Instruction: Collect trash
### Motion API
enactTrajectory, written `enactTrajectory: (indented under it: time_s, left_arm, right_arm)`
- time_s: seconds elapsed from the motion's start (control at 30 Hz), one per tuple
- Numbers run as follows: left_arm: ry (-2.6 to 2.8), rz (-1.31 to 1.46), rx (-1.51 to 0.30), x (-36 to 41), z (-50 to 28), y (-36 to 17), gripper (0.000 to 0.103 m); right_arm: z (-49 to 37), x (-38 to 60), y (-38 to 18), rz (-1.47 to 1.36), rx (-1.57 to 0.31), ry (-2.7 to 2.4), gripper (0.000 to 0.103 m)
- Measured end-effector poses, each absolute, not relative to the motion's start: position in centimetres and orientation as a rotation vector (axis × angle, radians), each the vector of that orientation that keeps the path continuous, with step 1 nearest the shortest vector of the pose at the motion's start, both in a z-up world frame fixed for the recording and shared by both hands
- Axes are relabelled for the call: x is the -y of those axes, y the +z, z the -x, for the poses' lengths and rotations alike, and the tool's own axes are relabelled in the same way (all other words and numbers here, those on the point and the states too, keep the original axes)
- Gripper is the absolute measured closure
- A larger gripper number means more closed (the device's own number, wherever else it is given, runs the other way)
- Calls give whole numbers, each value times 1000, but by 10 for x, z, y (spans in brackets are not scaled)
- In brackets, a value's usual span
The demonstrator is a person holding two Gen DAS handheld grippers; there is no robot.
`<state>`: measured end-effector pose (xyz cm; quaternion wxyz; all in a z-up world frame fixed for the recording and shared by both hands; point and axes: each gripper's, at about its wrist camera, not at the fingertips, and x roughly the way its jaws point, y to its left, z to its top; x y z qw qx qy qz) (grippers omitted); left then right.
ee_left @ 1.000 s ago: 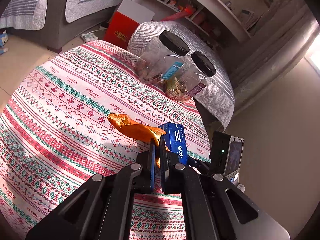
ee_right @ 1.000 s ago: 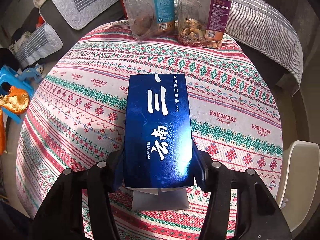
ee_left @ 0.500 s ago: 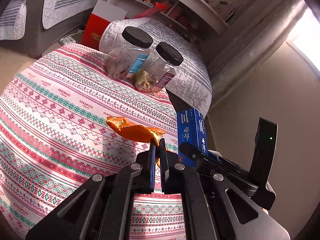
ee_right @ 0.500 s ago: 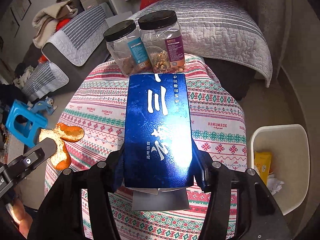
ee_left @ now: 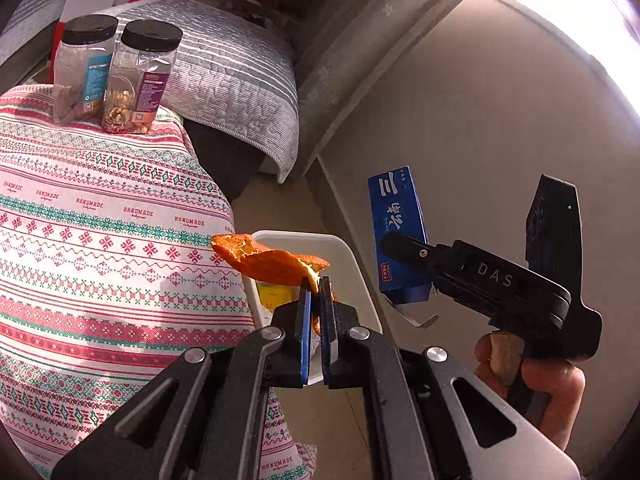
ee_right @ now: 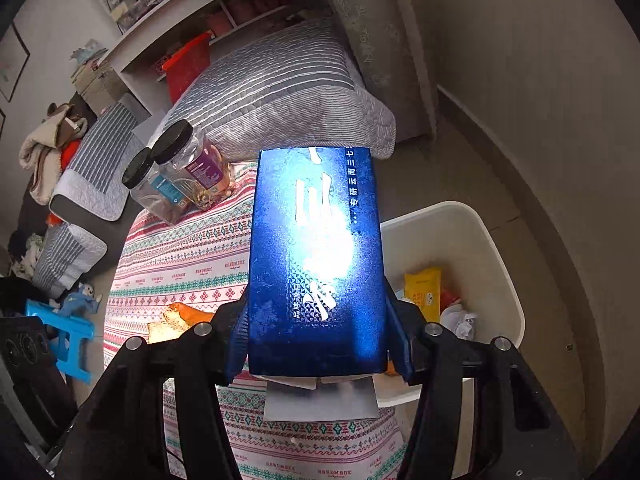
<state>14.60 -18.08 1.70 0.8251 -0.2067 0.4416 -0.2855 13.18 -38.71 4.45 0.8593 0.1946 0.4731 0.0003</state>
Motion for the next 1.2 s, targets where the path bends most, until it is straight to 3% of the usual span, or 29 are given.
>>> enactTrajectory:
  time_s: [0.1,0.17,0.2,0.33,0.47,0.53,0.67,0.73,0.83,1.2]
  left_arm:
    - [-636,460,-963,224,-154,-3,98]
    - [-665,455,-1001,248,-162,-26,77]
    - [-644,445,-1029,254,-165,-37,61]
    - [-626,447,-1062,241,-160,-53,61]
    - [-522,364,-1042,195,-152,-39,60]
    - [-460,341,-1036,168,-149,-27,45]
    - [-335,221,-973,123,-128,3,38]
    - [-268,180,-952,101,-119,17,24]
    - [-181,114,-908,72,-93,32,14]
    - [-54,24,-859,19,-24,35,10]
  right_arm:
    - [-131,418,18,-448,-1052,-22,47]
    - [-131,434,-1,-479,-1090,-102,34]
    - [-130,441,-5,-509,-1092,-132,28]
    - [-121,450,1,-622,-1046,-126,26]
    - [-128,424,15,-500,-1027,-128,21]
    - [-129,408,24,-443,-1007,-112,20]
    - [-118,365,45,-341,-934,-79,14]
    - [-102,344,53,-307,-888,-71,12]
    - [-76,316,56,-292,-839,-76,10]
    - [4,252,39,-252,-750,-143,7]
